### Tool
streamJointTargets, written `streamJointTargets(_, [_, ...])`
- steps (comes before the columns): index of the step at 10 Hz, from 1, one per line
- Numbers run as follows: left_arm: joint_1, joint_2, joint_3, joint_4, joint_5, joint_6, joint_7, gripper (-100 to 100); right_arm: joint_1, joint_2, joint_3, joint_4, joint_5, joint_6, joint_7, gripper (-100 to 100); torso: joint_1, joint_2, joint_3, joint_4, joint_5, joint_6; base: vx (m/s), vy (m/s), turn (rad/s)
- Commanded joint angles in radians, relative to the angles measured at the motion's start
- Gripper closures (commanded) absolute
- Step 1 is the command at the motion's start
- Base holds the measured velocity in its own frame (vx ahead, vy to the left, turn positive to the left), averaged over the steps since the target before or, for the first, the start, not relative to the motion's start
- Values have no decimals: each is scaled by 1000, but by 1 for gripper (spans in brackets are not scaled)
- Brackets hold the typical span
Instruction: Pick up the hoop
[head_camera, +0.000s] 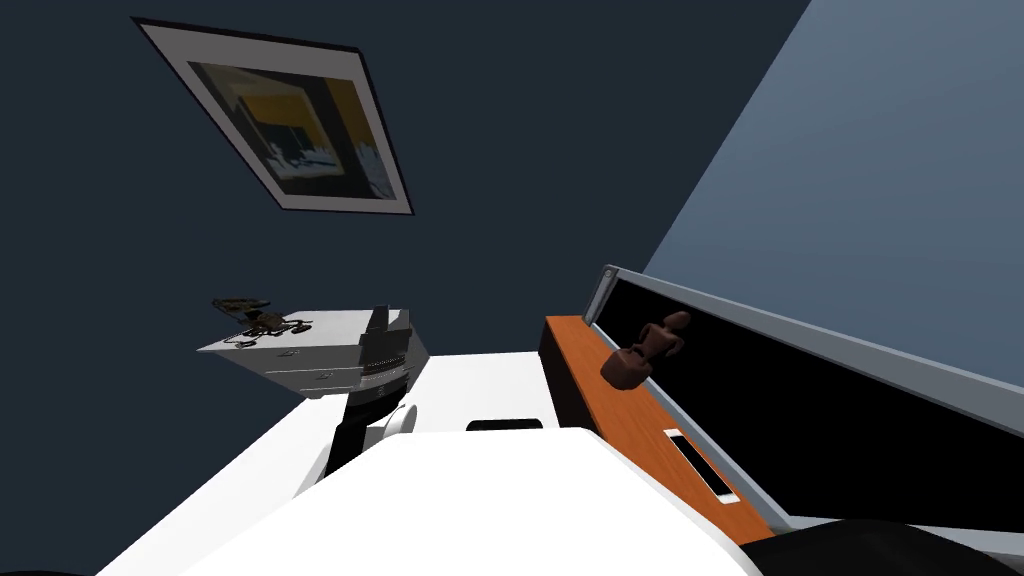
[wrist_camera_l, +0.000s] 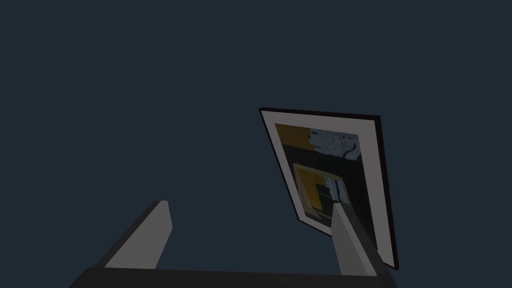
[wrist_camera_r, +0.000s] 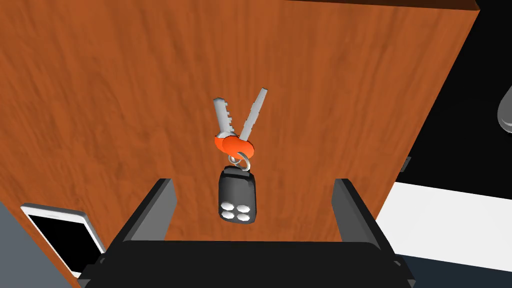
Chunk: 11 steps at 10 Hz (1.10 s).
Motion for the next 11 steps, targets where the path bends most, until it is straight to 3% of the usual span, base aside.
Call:
streamJointTargets(1, [0, 0, 0, 0, 0, 0, 0, 0, -25, 32, 9, 50, 0, -37, 8, -100, 0, 0, 0, 0, 0, 0, 118, -50, 23])
streamJointTargets(4, [0, 0, 0, 0, 0, 0, 0, 0, -31, 41, 7, 91, 1, -42, 11, -100, 5, 11, 6, 2, 1, 1, 14, -4, -1])
streamJointTargets(5, [0, 0, 0, 0, 0, 0, 0, 0, -32, 42, 7, 98, 1, -48, 13, 0, 5, 12, 7, 3, 1, 1, 0, 0, 0])
streamJointTargets(6, [0, 0, 0, 0, 0, 0, 0, 0, -28, 64, -22, 117, 18, -52, 7, -100, 5, 12, 7, 3, 1, 1, -28, -7, 160])
streamJointTargets(11, [-1, 0, 0, 0, 0, 0, 0, 0, -5, 171, -163, 219, 102, -74, -22, -100, 4, 18, 10, 4, 0, 0, -78, -22, 246])
